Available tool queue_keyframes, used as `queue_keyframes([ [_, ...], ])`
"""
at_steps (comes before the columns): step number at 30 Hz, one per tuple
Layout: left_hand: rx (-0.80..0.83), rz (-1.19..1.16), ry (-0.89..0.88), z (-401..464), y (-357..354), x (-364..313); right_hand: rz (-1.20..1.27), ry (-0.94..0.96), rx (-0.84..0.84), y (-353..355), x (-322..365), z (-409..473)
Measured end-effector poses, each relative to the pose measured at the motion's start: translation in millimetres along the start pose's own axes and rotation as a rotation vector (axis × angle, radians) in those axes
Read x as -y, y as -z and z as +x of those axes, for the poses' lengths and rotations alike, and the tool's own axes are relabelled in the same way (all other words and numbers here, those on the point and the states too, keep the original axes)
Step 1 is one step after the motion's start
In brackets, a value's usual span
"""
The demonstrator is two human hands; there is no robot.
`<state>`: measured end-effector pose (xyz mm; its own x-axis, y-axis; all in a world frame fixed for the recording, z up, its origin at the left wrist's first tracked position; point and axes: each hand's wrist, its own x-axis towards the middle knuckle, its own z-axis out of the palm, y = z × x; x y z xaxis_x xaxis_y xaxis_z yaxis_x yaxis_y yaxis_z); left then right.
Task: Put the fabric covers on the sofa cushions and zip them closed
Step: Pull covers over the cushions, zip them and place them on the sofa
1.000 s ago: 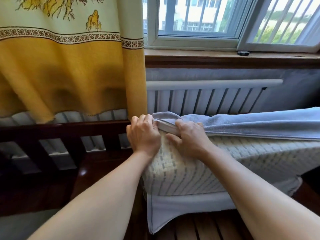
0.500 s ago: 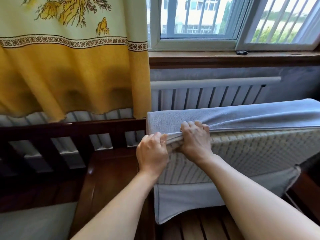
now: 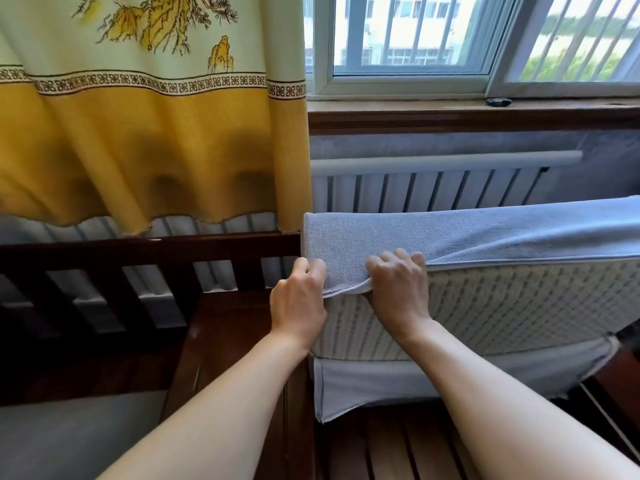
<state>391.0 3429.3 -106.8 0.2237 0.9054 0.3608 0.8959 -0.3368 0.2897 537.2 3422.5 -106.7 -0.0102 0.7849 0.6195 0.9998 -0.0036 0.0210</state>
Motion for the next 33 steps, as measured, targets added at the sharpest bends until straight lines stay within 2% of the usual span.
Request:
queue_keyframes([
  [5,-0.056,-0.095,0.125,5,-10,-9,-0.020,0.083,-0.171,-9,0,-15],
  [10,-0.025,0.039,-0.042,5,12,-6,0.009,0.142,-0.236,-8,-11,-31],
  [14,-0.039,0.121,-0.233,13,13,-19,-0.092,0.153,-0.226,7,-32,-26],
  [17,0.001,0.121,-0.247,21,6,-49,-0.177,0.123,-0.218,18,-58,-18],
  [24,0.043,0.131,-0.302,37,-22,-134,-0.350,-0.111,-0.151,29,-170,-19],
  [31,0.051,0.167,-0.324,50,-69,-264,-0.382,-0.191,-0.103,36,-313,-35],
  [33,0.042,0.181,-0.336,58,-79,-303,-0.316,-0.120,-0.115,40,-346,-35],
])
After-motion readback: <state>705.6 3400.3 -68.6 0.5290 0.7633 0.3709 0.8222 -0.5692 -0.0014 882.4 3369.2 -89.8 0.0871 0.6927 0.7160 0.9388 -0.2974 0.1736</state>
